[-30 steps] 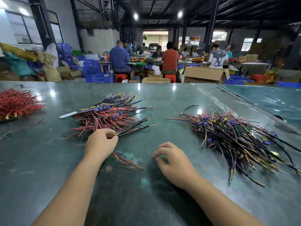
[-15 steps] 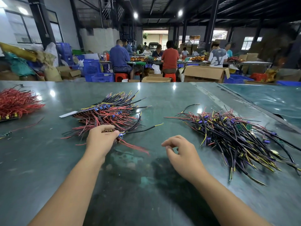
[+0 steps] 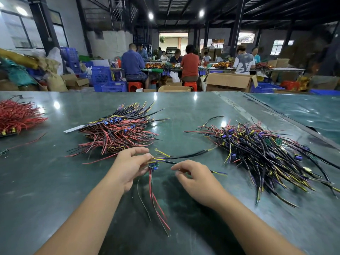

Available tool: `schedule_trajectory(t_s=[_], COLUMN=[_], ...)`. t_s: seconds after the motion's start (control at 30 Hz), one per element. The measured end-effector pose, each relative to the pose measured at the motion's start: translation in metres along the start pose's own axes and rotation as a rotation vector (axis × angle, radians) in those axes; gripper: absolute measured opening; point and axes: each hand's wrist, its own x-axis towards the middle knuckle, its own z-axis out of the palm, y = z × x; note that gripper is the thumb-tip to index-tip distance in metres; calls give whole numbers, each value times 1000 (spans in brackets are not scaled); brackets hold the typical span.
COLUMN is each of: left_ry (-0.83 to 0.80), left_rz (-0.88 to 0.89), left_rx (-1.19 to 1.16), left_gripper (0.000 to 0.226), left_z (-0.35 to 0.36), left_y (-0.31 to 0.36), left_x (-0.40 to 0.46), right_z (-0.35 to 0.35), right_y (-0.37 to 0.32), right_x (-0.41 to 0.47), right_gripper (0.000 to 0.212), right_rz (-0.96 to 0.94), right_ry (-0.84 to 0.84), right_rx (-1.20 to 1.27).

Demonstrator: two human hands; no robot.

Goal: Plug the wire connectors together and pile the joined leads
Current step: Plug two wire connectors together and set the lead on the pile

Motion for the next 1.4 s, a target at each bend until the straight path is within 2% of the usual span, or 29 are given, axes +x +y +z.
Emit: schedule_trajectory(t_s=[0.1, 0.2, 0.27, 0.33, 0.47, 0.53, 0.77, 0.87, 0.97, 1.2, 1.4], left_ry=[-67, -159, -197, -212, -363, -387, -312, -271, -203, -58, 44], left_rz=[54, 102, 117, 110, 30, 34, 102, 156, 252, 390, 480], left_rx=[-43, -106, -88, -35, 26, 15, -18, 18, 137, 286, 371], left_gripper=[15, 18, 23, 29, 28, 27, 19, 16, 14, 28, 29], left_z=[9, 19, 23, 22, 16, 15, 26, 30, 34, 39, 32], left_y=[0, -1, -2, -2, 2, 2, -5, -7, -9, -13, -10], left_x=[-7, -16, -20, -20, -23, -24, -30, -31, -32, -30, -19], right_z=[2, 7, 7, 5, 0, 0, -5, -11, -16, -10, -1], right_y=[-2, -9, -13, -15, -21, -24, -24, -23, -22, -22, -18], right_x=[0, 3, 4, 4, 1, 0, -1, -1, 0, 4, 11], right_gripper=[22, 17, 10, 13, 28, 30, 17, 21, 13, 10, 7], right_rz=[34, 98, 129, 135, 104, 104, 152, 178, 228, 343, 442], right_ry=[-4, 5, 38, 39, 18, 47, 69, 64, 77, 187, 252], right_rx=[78, 368, 538, 642, 672, 649, 560, 605, 650, 480, 464])
